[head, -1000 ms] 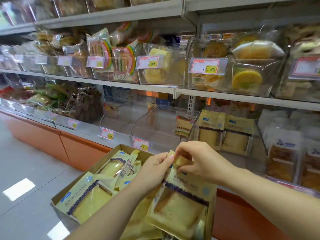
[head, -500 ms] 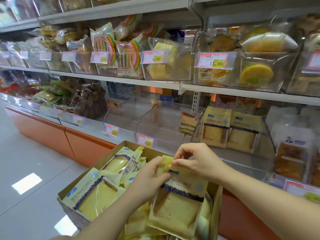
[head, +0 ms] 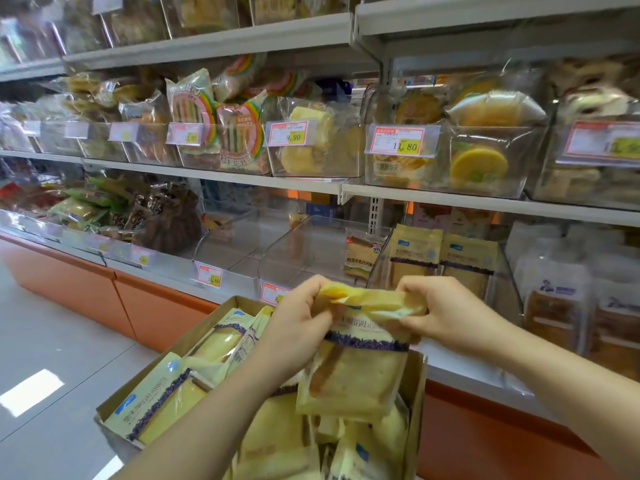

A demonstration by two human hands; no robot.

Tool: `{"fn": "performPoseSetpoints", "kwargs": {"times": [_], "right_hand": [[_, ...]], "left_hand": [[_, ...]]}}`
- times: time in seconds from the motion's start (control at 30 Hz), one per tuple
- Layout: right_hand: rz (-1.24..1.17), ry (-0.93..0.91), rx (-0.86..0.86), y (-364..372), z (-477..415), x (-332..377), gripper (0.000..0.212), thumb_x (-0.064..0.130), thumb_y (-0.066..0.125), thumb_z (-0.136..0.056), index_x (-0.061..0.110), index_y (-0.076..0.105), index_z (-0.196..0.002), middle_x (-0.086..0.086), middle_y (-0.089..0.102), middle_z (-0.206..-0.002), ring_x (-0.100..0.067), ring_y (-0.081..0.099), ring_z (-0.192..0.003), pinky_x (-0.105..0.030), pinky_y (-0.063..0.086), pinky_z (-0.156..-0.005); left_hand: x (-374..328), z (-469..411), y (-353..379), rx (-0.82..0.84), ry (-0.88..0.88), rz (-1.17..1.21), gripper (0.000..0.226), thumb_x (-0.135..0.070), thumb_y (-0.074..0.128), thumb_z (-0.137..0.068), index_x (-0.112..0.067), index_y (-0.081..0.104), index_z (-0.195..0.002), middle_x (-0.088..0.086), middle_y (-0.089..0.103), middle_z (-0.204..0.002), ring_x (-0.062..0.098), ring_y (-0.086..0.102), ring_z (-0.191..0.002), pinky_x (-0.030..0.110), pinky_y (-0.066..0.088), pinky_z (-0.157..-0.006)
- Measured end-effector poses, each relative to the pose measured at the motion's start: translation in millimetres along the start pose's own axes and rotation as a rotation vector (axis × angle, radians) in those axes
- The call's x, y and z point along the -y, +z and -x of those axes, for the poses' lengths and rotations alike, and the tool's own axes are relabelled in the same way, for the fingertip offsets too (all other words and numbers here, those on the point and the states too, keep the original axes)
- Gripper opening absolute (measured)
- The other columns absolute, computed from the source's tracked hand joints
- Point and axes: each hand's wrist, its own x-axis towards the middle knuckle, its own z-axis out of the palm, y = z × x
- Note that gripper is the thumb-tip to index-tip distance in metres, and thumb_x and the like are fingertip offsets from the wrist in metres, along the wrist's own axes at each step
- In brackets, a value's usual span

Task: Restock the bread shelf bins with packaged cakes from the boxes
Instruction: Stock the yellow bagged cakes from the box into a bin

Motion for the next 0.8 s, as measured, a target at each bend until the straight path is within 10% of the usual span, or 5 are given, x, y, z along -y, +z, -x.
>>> {"fn": "performPoseSetpoints", "kwargs": {"times": [0.27, 0.8], "right_hand": [[0.124, -0.12, -0.511, -49.1, 12.5, -16.8, 0.016, 0.0, 0.072, -0.076, 0.013, 0.063, -0.073, 0.002, 0.062, -0.071, -0.016, 0.057, -0.068, -0.039, 0.05, -0.061], [0.307, 0.071, -0.55, -34.7, -11.9, -138.7, 0.019, -0.005, 0.068, -0.075, 0.011, 0.058, -0.07, 0.001, 0.056, -0.071, -0.023, 0.057, -0.066, -0.032, 0.043, -0.056]], "left_hand": [[-46.2, -54.7, 30.8, -0.145, 0.202, -0.262, 0.027, -0.007, 0.054, -0.091, -0.032, 0.06, -0.096, -0.01, 0.049, -0.107, 0.007, 0.038, -0.102, 0.006, 0.036, -0.079], [23.5, -147.2, 144.3, 0.089, -0.068, -0.025, 0.027, -0.004, 0.051, -0.092, -0.028, 0.058, -0.102, 0.003, 0.064, -0.113, 0.022, 0.062, -0.104, 0.045, 0.052, -0.091]]}}
